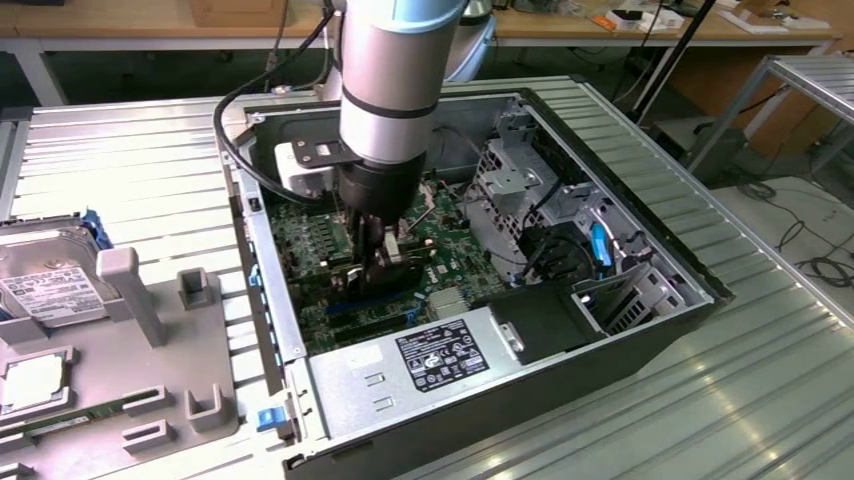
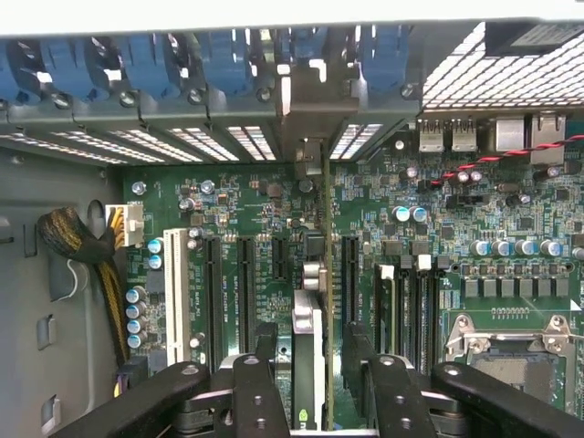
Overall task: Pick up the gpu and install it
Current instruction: 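Insert the gpu into the slot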
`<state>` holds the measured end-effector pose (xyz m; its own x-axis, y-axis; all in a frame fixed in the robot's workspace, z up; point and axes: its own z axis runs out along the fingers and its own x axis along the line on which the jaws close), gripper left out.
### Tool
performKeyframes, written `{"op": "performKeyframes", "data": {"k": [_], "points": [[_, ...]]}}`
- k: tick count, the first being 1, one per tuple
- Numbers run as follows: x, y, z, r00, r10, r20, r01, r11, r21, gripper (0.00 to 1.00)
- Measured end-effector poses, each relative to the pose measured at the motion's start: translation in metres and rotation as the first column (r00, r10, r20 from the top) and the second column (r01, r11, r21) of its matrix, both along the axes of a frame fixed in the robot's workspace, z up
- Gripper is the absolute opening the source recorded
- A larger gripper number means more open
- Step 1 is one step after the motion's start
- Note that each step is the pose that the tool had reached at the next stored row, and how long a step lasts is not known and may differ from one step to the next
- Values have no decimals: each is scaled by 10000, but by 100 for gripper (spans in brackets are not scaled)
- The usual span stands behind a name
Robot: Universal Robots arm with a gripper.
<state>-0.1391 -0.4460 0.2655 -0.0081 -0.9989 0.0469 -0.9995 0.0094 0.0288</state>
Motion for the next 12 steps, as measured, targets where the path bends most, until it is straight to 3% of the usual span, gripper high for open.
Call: {"op": "performKeyframes", "data": {"k": [5,6,9,11,12], "points": [[0,0,224,10000,1,-1,-1,10000,-1,42],[0,0,316,10000,1,0,-1,10000,0,42],[0,0,343,10000,2,2,-2,10000,2,41],[0,0,344,10000,2,0,-2,10000,0,28],[0,0,344,10000,1,1,-1,10000,1,28]]}}
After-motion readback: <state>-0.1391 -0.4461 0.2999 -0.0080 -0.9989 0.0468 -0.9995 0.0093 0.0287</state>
